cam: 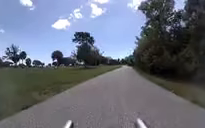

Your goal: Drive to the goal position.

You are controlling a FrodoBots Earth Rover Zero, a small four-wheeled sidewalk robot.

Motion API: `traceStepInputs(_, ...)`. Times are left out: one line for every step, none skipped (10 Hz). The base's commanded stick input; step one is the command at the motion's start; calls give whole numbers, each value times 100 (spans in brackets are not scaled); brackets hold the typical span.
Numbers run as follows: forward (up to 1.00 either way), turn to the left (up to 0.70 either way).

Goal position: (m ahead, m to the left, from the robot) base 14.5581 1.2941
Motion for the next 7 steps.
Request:
traceStepInputs(50, -18)
traceStepInputs(50, -8)
traceStepInputs(50, 0)
traceStepInputs(50, 0)
traceStepInputs(50, 0)
traceStepInputs(50, 0)
traceStepInputs(50, 0)
